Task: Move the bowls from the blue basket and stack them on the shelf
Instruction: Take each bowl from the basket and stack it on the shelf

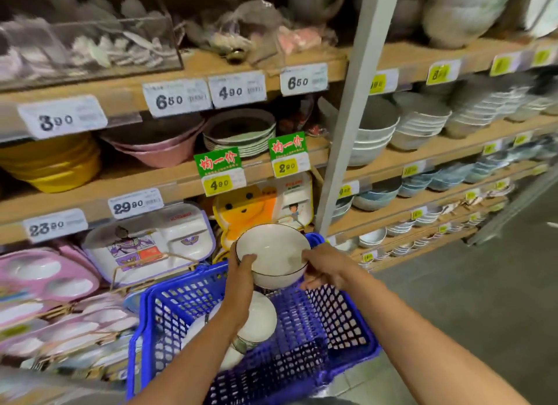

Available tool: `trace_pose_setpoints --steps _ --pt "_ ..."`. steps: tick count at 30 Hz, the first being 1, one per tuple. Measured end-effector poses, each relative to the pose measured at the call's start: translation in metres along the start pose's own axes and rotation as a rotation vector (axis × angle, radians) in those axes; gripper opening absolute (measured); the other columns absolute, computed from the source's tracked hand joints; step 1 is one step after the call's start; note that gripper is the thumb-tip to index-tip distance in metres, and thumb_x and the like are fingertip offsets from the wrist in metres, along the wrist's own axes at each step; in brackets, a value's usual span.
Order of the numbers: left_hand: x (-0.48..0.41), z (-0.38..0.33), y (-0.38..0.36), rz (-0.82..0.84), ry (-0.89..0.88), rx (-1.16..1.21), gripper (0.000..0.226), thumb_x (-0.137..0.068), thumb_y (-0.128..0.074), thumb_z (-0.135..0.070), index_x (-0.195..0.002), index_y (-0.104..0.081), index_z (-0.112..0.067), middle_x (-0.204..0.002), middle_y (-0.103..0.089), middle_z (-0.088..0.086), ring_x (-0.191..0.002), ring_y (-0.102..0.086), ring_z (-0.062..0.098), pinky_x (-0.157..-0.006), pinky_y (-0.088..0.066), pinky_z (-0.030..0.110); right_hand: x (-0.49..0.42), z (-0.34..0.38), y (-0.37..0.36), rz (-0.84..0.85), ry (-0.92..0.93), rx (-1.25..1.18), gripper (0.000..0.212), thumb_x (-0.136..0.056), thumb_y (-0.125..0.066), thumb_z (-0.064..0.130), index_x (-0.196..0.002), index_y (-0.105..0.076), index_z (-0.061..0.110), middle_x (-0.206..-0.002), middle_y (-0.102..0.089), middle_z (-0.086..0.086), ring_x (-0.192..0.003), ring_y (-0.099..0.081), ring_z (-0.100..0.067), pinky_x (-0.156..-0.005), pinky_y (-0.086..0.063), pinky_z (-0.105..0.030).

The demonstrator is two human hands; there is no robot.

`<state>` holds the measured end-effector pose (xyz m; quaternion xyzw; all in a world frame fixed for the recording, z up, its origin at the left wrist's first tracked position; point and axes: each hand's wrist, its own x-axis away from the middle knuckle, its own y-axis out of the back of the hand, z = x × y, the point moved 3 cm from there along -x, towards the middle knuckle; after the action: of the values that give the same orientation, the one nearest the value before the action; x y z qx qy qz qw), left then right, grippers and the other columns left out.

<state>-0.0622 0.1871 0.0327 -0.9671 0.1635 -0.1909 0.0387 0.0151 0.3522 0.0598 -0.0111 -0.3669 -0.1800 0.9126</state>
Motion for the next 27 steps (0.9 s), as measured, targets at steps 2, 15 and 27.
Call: trace_pose_setpoints --steps 2,15,27 --pt "0.007 -0.02 -0.005 -0.052 -0.063 0.047 0.051 -0.094 -0.045 -0.012 -0.135 -0.041 -0.042 -0.135 -0.046 -0.001 -0.12 -0.047 0.031 -0.097 -0.045 0.061 0.018 0.013 -0.002 -0.034 0.053 -0.001 0.018 -0.093 -0.044 0.008 -0.087 -0.054 -0.005 -0.048 -0.063 -0.013 -0.042 -0.065 -0.022 -0.04 -0.054 -0.026" --pt "0.065 -0.147 -0.055 -0.021 -0.143 0.216 0.042 -0.082 -0.039 -0.011 -0.114 -0.062 -0.024 -0.102 -0.066 0.005 -0.088 -0.059 0.025 -0.061 -0.047 0.03 0.126 0.081 0.044 -0.168 0.605 -0.25 0.031 -0.097 -0.049 0.046 -0.116 -0.065 0.028 -0.115 -0.069 0.004 -0.098 -0.067 -0.012 -0.076 -0.056 -0.032" --pt "0.153 -0.188 -0.228 0.204 -0.109 0.283 0.032 -0.079 -0.044 -0.016 -0.104 -0.063 -0.012 -0.101 -0.069 0.012 -0.082 -0.061 0.03 -0.058 -0.045 0.028 0.215 0.085 0.178 -0.164 0.796 -0.883 0.026 -0.094 -0.05 0.032 -0.107 -0.068 0.019 -0.085 -0.075 0.001 -0.073 -0.072 -0.014 -0.052 -0.053 -0.023"
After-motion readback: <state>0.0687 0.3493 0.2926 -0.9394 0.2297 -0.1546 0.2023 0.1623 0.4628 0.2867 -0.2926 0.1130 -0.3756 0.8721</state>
